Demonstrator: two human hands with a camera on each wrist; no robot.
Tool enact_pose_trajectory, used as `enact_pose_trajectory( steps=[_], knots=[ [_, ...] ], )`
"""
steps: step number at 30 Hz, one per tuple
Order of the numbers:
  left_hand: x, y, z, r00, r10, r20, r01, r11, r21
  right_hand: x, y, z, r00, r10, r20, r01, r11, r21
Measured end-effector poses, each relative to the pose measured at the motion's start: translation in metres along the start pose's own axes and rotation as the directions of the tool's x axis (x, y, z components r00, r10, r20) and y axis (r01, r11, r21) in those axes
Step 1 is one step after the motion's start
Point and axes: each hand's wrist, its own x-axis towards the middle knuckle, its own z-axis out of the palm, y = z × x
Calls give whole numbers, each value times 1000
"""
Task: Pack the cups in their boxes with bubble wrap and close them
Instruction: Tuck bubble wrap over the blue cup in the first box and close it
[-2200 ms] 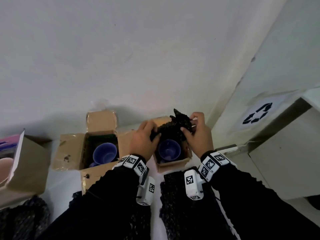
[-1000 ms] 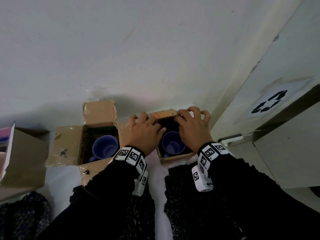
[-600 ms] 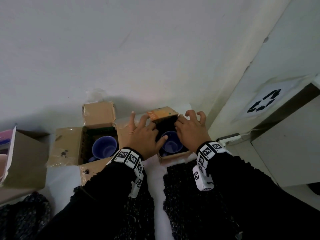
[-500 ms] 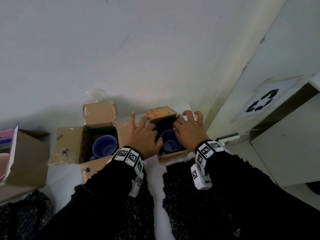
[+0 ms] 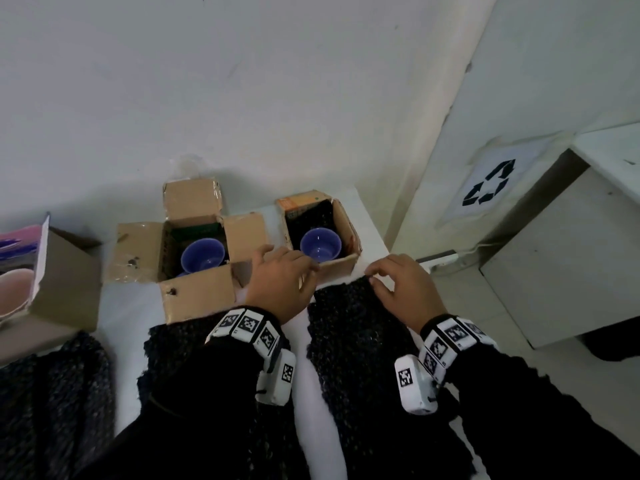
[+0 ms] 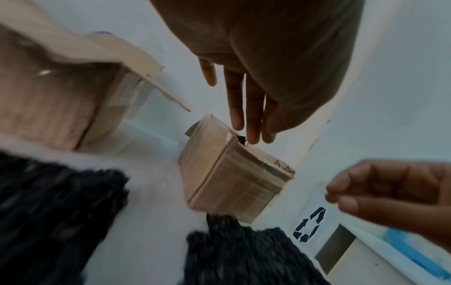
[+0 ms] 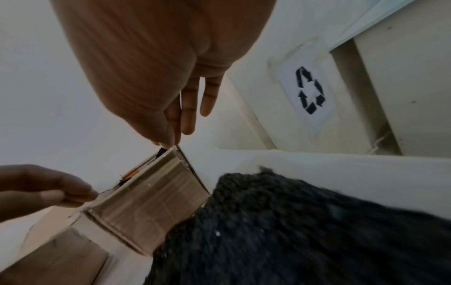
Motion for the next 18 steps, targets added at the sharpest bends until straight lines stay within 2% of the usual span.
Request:
enact_pose_trajectory(
  steps=[2,4,7,9,11,12,14,18],
  knots=[
    [-22,10,5,999,-8,-49,3,994,-105,-34,0,-3,997,76,34,-78,995,55],
    [-43,19,15,1000,8,-3,-9,985,-173,-67,0,-1,986,132,100,-139,989,58],
    [-71,28,34,981,43,189,-5,980,-197,-108,2,12,963,216,161,-201,974,-108],
    [-87,34,46,943,71,325,-8,981,-191,-126,2,21,913,339,226,-272,921,-278],
    [-97,40,52,900,85,428,-10,985,-175,-137,2,26,879,390,274,-287,893,-347],
    [-100,43,54,884,84,460,-15,988,-151,-140,2,27,886,374,274,-277,901,-334],
    [-104,48,54,873,61,484,-28,997,-75,-141,2,28,932,284,223,-215,933,-290],
    [-101,57,43,919,3,393,8,1000,-26,-136,1,18,971,198,137,-164,960,-228]
  ],
)
